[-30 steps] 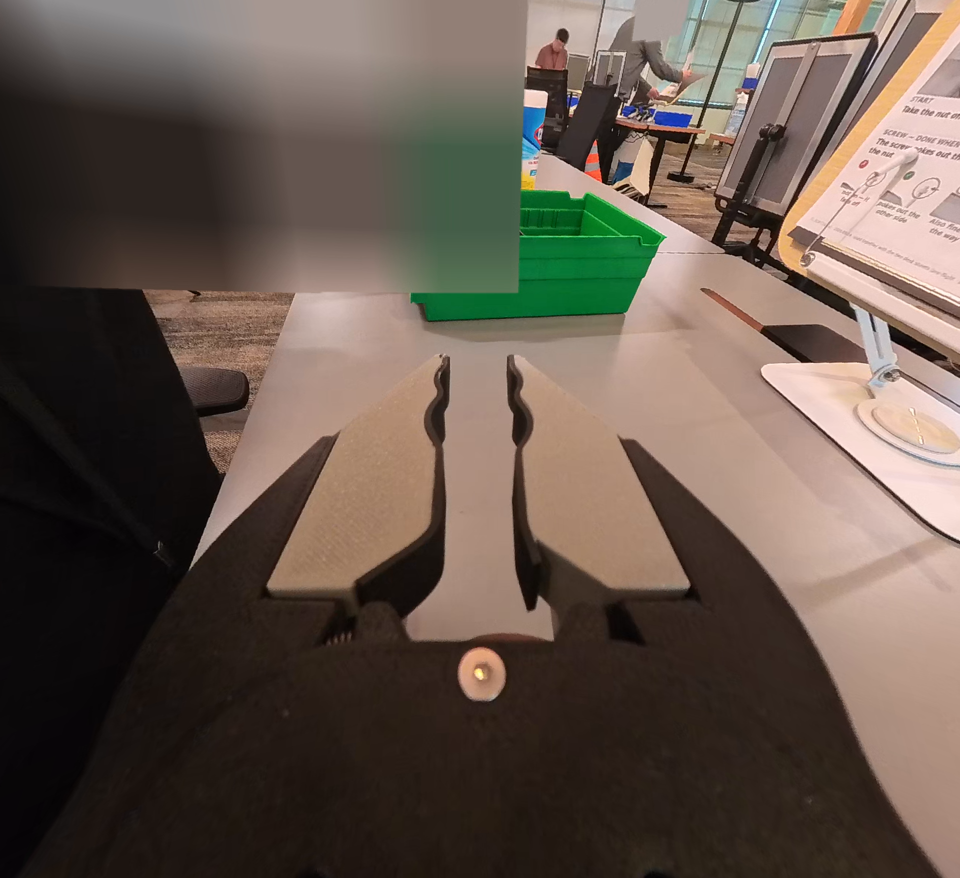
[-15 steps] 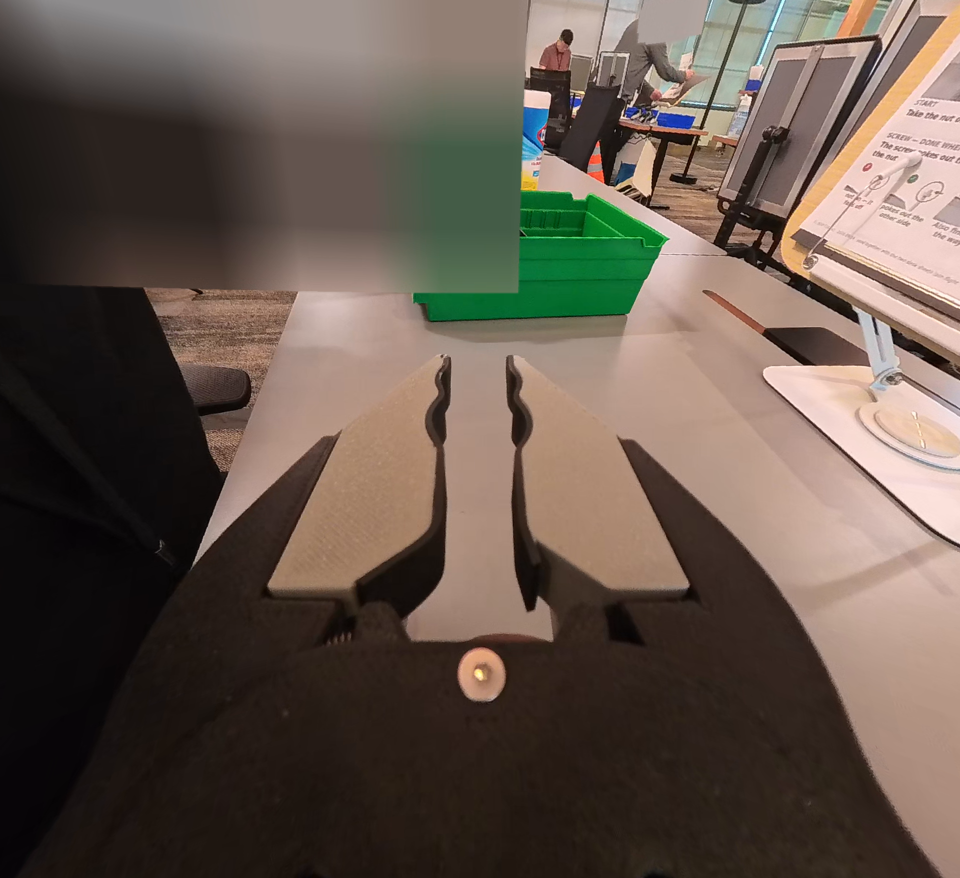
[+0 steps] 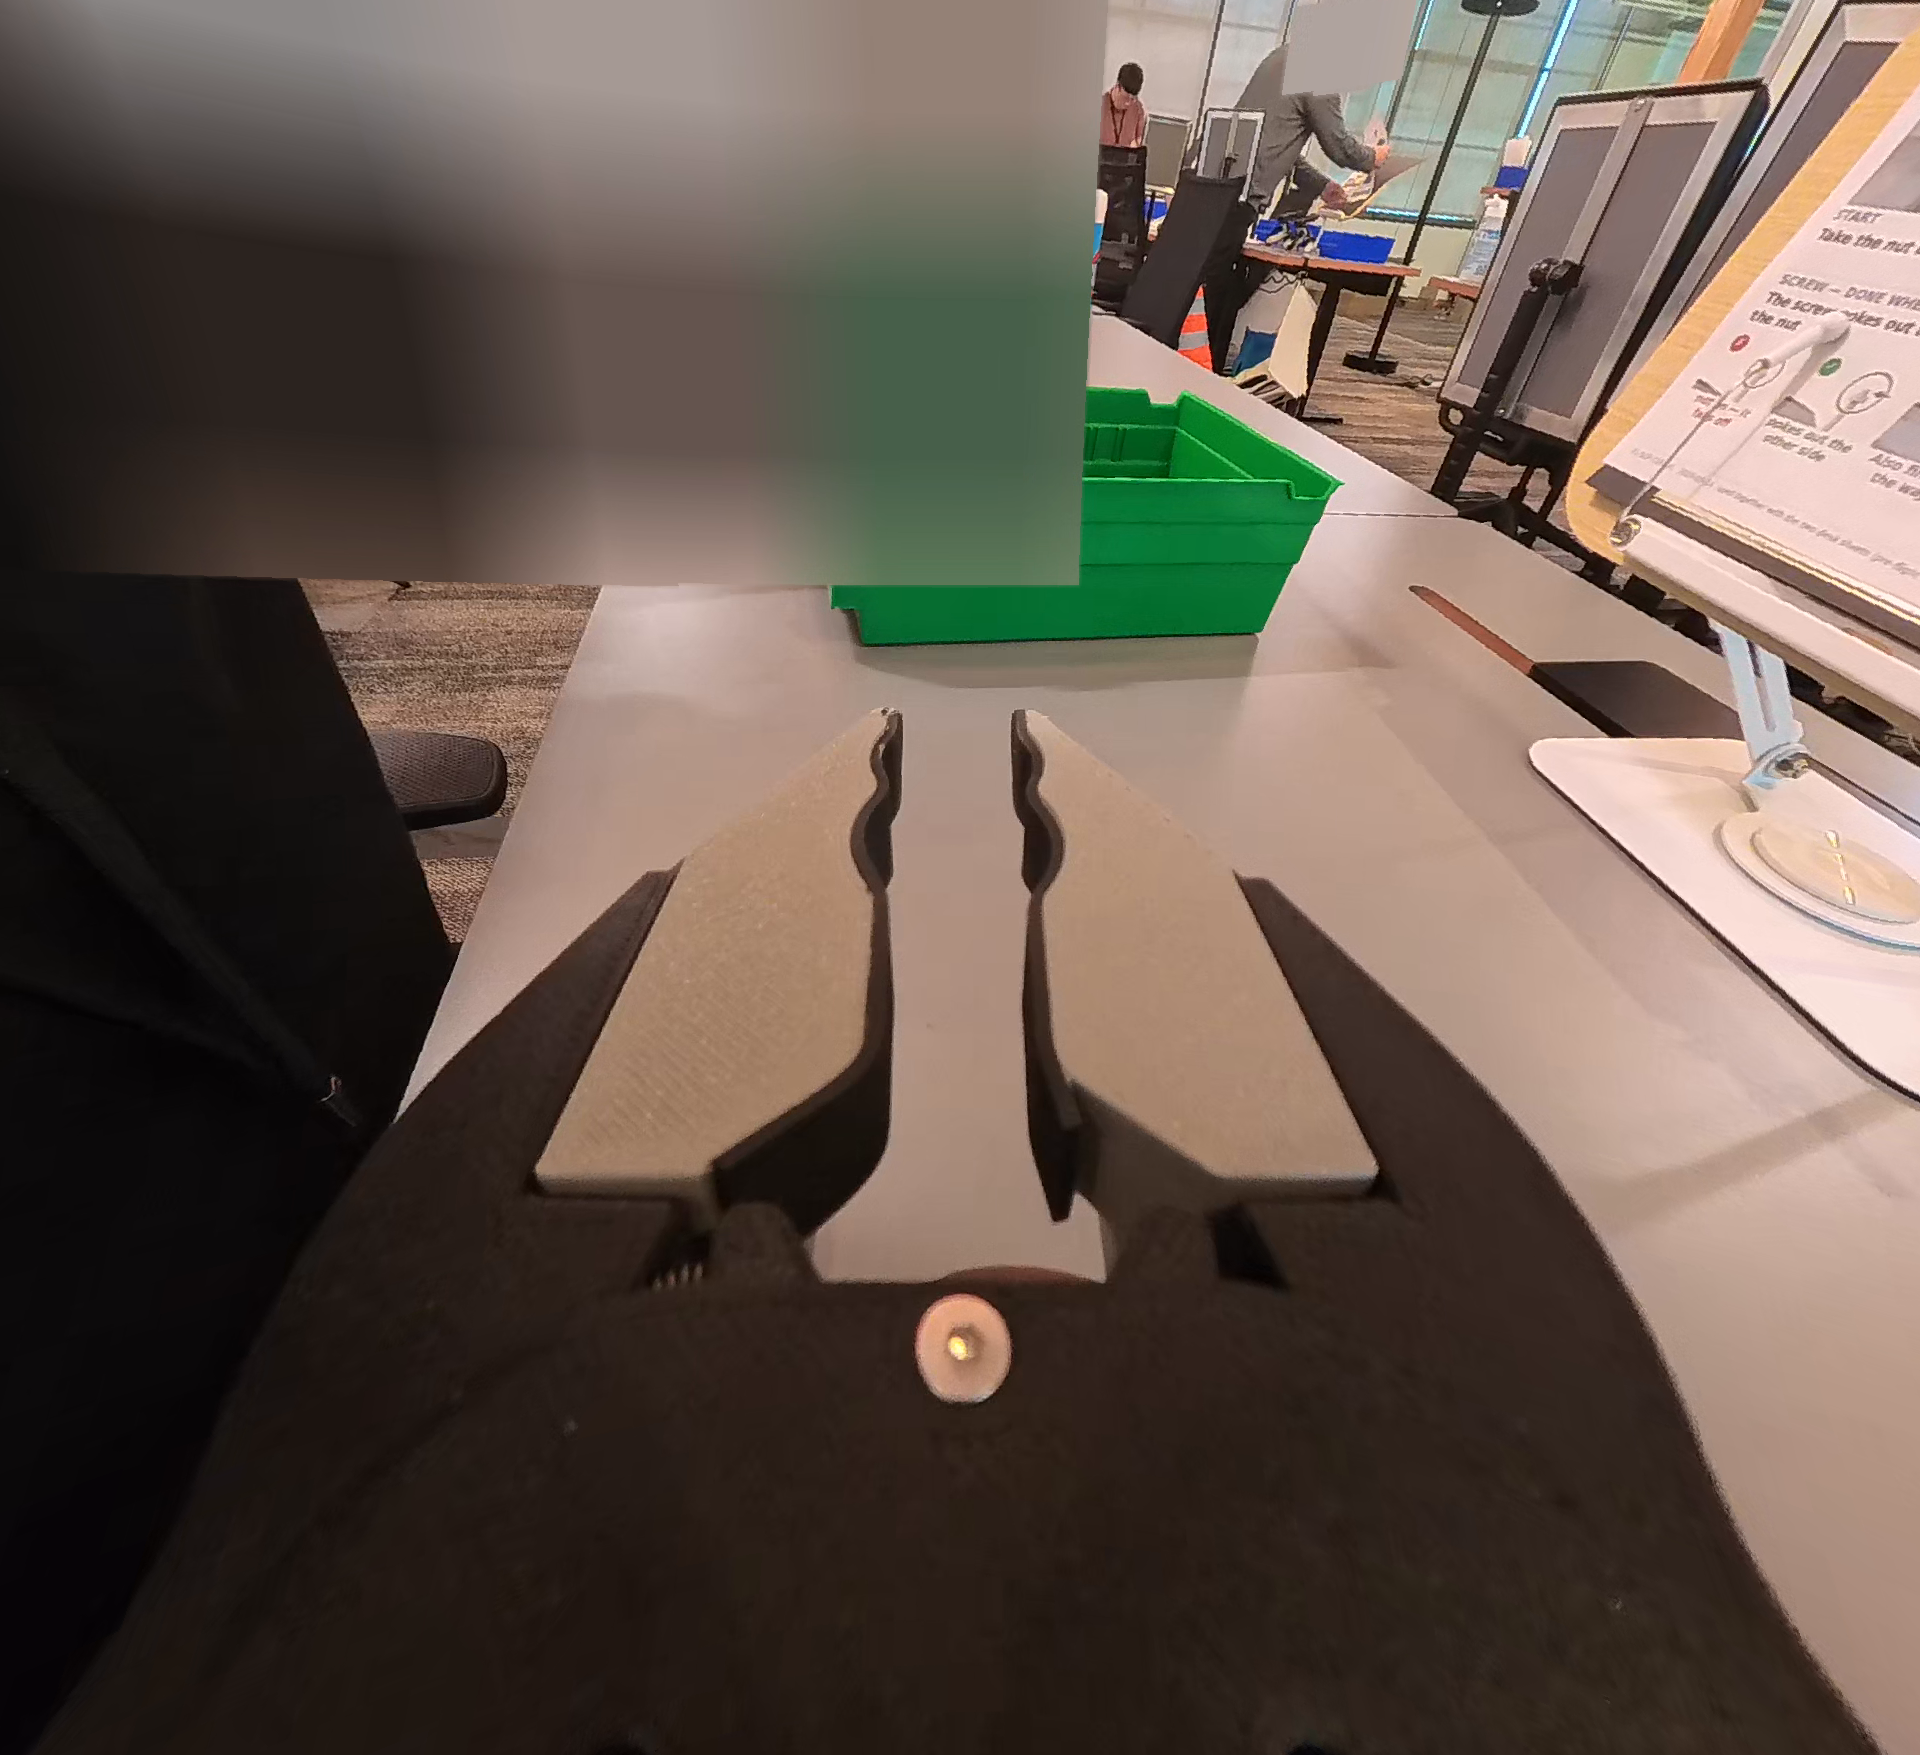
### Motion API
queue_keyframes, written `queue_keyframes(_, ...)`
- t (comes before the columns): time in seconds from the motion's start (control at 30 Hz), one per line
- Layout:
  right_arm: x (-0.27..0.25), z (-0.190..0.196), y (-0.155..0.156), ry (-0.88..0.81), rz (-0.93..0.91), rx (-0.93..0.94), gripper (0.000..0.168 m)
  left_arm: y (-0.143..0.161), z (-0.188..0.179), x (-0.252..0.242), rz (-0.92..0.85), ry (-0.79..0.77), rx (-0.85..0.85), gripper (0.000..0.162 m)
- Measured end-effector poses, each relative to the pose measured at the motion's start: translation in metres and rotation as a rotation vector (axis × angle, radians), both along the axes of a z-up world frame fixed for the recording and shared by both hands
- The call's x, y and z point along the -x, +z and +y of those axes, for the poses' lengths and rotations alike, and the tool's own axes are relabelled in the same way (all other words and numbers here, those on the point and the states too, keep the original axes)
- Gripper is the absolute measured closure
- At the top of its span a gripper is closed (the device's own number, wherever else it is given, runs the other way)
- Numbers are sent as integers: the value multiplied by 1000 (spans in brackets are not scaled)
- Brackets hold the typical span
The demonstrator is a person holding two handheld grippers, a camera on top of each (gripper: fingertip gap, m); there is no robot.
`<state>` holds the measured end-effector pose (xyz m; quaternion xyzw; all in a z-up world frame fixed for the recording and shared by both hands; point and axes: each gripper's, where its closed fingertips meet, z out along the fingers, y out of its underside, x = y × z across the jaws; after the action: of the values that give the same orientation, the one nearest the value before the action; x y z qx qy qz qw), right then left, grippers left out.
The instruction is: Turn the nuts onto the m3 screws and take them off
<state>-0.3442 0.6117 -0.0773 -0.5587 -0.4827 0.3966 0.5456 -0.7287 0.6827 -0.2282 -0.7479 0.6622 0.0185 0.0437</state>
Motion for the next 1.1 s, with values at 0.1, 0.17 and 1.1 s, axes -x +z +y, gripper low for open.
queue_keyframes(0.1,0,-1,1,0,4,-3,151,0,0,0,0,-4,4,158)
queue_keyframes(0.17,-1,-1,2,0,6,-3,151,0,0,0,4,-25,-3,158)
queue_keyframes(1.1,-1,-1,2,-1,10,-5,151,4,-2,5,13,-6,17,157)
